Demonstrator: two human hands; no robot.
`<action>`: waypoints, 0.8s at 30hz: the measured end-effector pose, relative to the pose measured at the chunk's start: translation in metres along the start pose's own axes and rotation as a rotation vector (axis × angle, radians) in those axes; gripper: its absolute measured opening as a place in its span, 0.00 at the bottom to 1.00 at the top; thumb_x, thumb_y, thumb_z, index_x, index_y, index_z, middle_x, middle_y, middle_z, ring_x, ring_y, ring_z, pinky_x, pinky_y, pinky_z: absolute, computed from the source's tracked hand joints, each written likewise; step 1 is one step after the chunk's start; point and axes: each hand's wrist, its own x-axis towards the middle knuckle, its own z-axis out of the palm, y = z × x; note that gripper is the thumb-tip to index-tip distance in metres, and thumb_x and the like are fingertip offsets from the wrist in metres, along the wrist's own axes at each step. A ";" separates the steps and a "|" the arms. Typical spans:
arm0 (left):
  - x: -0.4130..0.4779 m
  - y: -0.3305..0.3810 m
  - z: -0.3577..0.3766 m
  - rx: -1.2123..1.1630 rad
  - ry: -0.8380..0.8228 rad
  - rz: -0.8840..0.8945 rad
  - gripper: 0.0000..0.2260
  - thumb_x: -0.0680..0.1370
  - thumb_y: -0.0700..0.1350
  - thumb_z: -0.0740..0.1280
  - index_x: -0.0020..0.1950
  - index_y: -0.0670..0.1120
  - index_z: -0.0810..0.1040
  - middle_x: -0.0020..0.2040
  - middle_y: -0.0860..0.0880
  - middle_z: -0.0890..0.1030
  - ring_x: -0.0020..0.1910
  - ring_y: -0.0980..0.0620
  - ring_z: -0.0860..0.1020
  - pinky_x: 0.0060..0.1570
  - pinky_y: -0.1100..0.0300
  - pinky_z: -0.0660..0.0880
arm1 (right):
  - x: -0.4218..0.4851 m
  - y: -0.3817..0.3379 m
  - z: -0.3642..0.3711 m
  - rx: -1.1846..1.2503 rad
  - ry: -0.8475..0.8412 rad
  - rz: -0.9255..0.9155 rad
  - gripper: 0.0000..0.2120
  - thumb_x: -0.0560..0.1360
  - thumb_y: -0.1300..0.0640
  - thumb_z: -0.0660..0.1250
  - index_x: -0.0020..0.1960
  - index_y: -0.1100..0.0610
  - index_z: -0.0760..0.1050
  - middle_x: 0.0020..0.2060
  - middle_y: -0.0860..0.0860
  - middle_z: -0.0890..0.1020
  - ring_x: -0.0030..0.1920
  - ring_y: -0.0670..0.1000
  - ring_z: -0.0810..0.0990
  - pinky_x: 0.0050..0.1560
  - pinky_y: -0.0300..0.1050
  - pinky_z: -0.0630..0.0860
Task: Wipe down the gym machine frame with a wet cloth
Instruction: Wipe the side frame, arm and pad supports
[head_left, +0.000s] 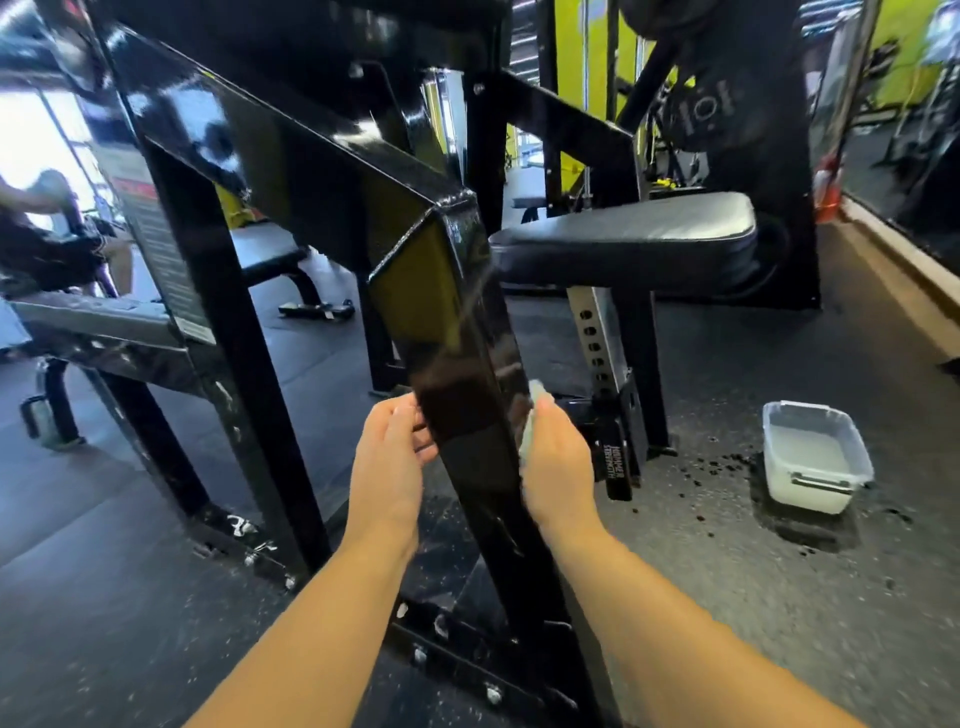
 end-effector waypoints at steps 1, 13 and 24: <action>0.003 0.005 0.002 -0.010 0.011 -0.023 0.14 0.82 0.48 0.54 0.43 0.49 0.76 0.37 0.55 0.80 0.41 0.55 0.78 0.43 0.60 0.73 | 0.010 -0.031 0.006 -0.005 0.004 -0.147 0.17 0.83 0.55 0.50 0.64 0.58 0.72 0.52 0.56 0.78 0.55 0.55 0.75 0.60 0.51 0.69; 0.019 0.038 -0.003 -0.138 -0.133 -0.084 0.19 0.83 0.56 0.49 0.50 0.52 0.79 0.43 0.55 0.83 0.49 0.53 0.79 0.55 0.55 0.74 | -0.015 0.033 0.005 -0.207 -0.015 -0.686 0.32 0.78 0.47 0.53 0.74 0.34 0.39 0.75 0.34 0.48 0.76 0.43 0.48 0.75 0.51 0.55; 0.016 0.033 -0.010 -0.288 -0.128 -0.045 0.20 0.83 0.53 0.49 0.47 0.50 0.78 0.37 0.55 0.84 0.36 0.60 0.81 0.41 0.62 0.75 | 0.028 -0.047 0.013 -1.313 0.185 -1.437 0.27 0.76 0.56 0.59 0.74 0.61 0.60 0.75 0.55 0.57 0.75 0.57 0.52 0.75 0.54 0.39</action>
